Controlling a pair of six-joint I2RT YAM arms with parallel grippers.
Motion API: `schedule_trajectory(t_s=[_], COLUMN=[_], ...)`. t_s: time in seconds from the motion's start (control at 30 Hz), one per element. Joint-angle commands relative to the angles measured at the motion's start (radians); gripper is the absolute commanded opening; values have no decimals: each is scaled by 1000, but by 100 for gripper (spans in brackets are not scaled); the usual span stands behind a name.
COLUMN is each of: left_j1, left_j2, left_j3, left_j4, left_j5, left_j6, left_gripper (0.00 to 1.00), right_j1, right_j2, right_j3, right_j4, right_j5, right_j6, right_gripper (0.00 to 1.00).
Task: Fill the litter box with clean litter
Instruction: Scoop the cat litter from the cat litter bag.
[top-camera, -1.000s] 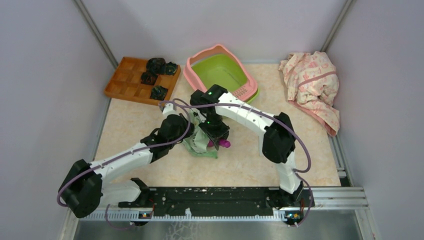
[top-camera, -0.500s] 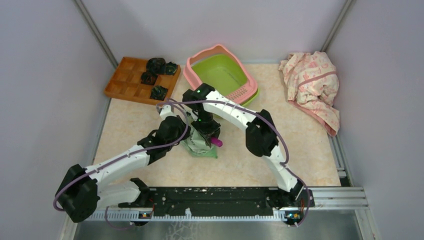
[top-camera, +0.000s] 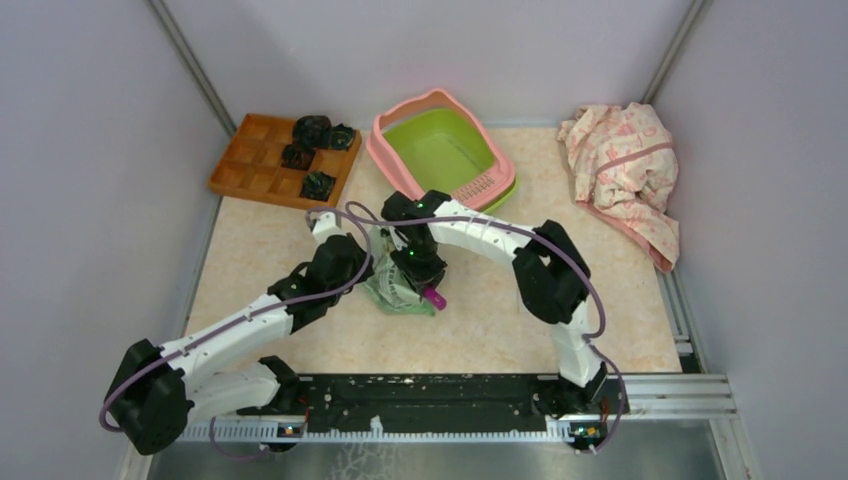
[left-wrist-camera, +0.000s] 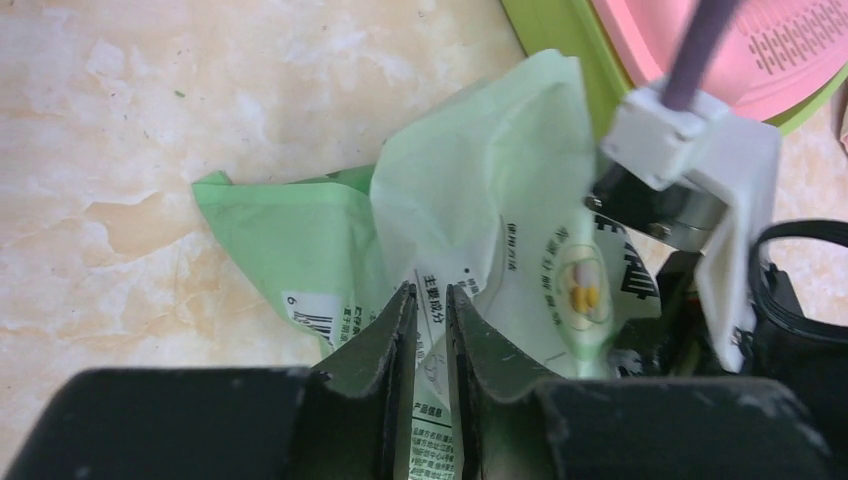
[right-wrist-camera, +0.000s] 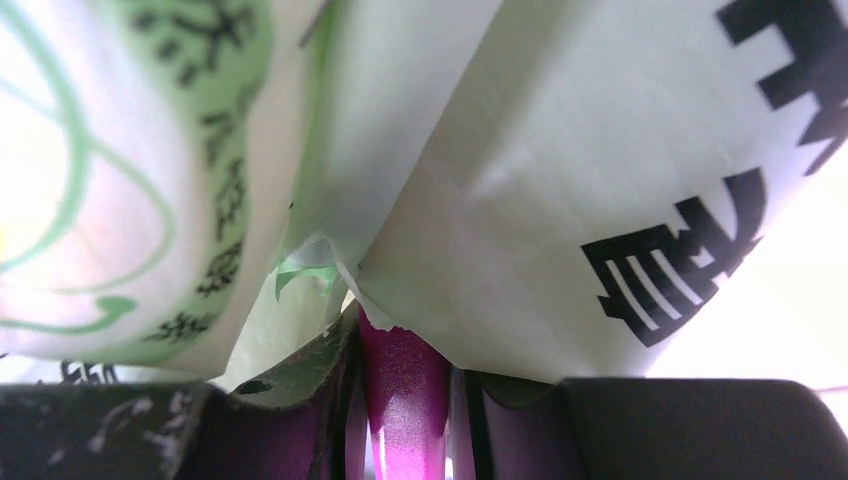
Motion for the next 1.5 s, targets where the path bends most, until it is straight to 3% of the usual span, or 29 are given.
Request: schedule_trajectory(t_s=[0.0, 0.3, 0.63, 1.03, 1.47], left_j1=[-7, -7, -7, -7, -7], left_j2=[-12, 0, 19, 30, 60], left_j3=[12, 64, 114, 154, 185], left_j4=[-38, -110, -171, -198, -204], left_j5=[-29, -81, -148, -166, -188], left_j6=[1, -11, -10, -12, 3], left_gripper=[23, 23, 23, 23, 23], right_j1=[10, 20, 87, 152, 294], right_j2=[-61, -373, -618, -924, -1118], right_j3=[-208, -429, -556, -828, -1018], right_j4=[444, 649, 667, 713, 686], right_j5=[11, 100, 199, 366, 684], right_j6=[16, -33, -45, -25, 12], right_gripper=[0, 0, 0, 0, 0])
